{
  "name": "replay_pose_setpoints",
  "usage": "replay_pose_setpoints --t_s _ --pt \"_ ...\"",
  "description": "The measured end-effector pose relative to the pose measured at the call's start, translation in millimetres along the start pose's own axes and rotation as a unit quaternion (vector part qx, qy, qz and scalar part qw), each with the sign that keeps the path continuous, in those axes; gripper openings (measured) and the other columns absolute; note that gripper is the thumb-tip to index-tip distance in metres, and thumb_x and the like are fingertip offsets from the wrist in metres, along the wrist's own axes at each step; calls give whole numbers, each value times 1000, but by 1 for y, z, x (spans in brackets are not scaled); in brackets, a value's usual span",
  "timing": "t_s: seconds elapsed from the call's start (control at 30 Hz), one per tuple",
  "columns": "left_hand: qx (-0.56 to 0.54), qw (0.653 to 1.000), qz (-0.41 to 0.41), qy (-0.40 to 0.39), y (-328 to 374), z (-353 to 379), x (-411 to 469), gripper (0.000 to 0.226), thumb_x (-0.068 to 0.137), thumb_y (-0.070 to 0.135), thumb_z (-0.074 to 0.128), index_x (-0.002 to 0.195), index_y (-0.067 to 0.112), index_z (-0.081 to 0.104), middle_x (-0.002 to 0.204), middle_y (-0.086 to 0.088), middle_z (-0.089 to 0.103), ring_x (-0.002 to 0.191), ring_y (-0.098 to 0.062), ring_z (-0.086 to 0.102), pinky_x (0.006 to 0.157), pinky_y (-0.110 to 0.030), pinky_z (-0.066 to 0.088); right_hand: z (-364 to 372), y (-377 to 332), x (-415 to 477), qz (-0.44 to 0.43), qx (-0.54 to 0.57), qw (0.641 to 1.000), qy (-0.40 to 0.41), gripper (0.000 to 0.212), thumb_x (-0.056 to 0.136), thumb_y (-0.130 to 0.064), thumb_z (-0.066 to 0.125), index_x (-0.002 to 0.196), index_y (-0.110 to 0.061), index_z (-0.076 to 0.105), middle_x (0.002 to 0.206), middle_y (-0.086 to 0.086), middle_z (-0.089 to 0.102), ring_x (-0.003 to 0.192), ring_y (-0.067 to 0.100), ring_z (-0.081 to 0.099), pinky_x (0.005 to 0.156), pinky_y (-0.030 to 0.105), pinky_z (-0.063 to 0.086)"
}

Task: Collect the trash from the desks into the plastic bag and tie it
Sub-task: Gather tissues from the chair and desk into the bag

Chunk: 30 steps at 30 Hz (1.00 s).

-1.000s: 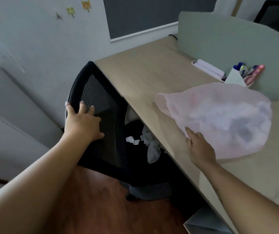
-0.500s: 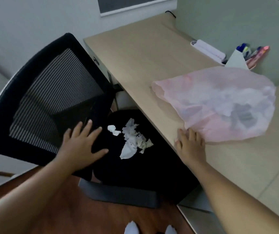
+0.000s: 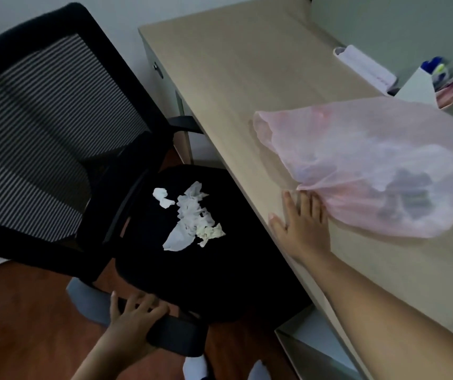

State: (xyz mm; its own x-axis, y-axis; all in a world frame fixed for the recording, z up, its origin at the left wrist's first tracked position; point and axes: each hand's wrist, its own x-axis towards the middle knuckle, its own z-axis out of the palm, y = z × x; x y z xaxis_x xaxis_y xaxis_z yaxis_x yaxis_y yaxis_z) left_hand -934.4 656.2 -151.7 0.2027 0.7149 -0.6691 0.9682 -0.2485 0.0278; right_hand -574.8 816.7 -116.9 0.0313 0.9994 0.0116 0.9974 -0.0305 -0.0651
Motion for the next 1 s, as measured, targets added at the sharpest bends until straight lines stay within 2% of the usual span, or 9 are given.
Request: replay_pose_setpoints --t_s 0.03,0.07,0.13,0.2,0.37,0.53,0.63,0.77,1.0 --pt "13 1000 0 23 7 1 2 79 36 63 81 107 41 53 112 6 63 101 -32 63 76 -83 36 0 0 3 -3 1 1000 -1 71 89 -62 30 149 -24 27 153 17 30 142 37 19 117 48 11" --pt "-2 999 0 33 14 4 4 75 41 62 79 108 42 53 115 7 61 106 -32 60 80 -84 32 1 0 6 -6 1 1000 -1 73 88 -63 27 149 -24 26 154 16 30 142 37 19 117 48 11" --pt "-36 998 -27 47 31 5 9 61 66 59 66 122 46 46 135 10 43 130 -32 35 97 -81 7 2 1 8 -11 1 1000 -1 74 87 -63 25 150 -24 25 154 15 29 142 37 18 117 48 11" --pt "-63 997 -40 36 42 11 14 56 75 58 57 127 47 40 141 13 33 137 -30 21 101 -76 -3 3 1 9 -15 3 1000 0 74 87 -62 27 150 -23 25 153 14 30 142 37 18 117 49 12" --pt "-89 994 -40 53 65 5 20 58 75 65 54 127 48 35 142 11 28 141 -33 12 101 -77 -2 5 3 9 -12 8 1000 -2 74 86 -62 30 149 -23 28 153 17 31 142 38 19 116 50 13" --pt "-94 994 -5 52 72 -20 29 116 42 104 33 143 47 21 157 8 16 145 -30 3 107 -68 8 2 -10 28 21 38 997 -58 79 85 -71 26 151 -27 19 158 19 17 145 39 8 117 52 4" --pt "-115 986 -17 121 65 -45 55 118 48 106 26 149 48 4 163 8 -1 147 -32 -7 110 -68 1 1 -21 39 14 29 998 -57 79 86 -71 28 151 -27 19 158 21 15 144 40 9 117 53 6" --pt "-64 987 -72 127 40 -71 115 121 47 104 23 140 50 -32 156 -1 -35 141 -46 -25 102 -76 -3 3 -23 36 16 15 1000 -13 76 87 -69 30 149 -25 26 154 22 26 142 40 17 116 53 12" --pt "-43 994 -60 82 36 -85 223 122 51 101 34 143 50 -28 150 -3 -45 137 -52 -28 98 -83 7 6 -26 39 27 0 1000 -8 74 86 -68 30 149 -28 26 153 18 29 141 39 20 115 51 15"
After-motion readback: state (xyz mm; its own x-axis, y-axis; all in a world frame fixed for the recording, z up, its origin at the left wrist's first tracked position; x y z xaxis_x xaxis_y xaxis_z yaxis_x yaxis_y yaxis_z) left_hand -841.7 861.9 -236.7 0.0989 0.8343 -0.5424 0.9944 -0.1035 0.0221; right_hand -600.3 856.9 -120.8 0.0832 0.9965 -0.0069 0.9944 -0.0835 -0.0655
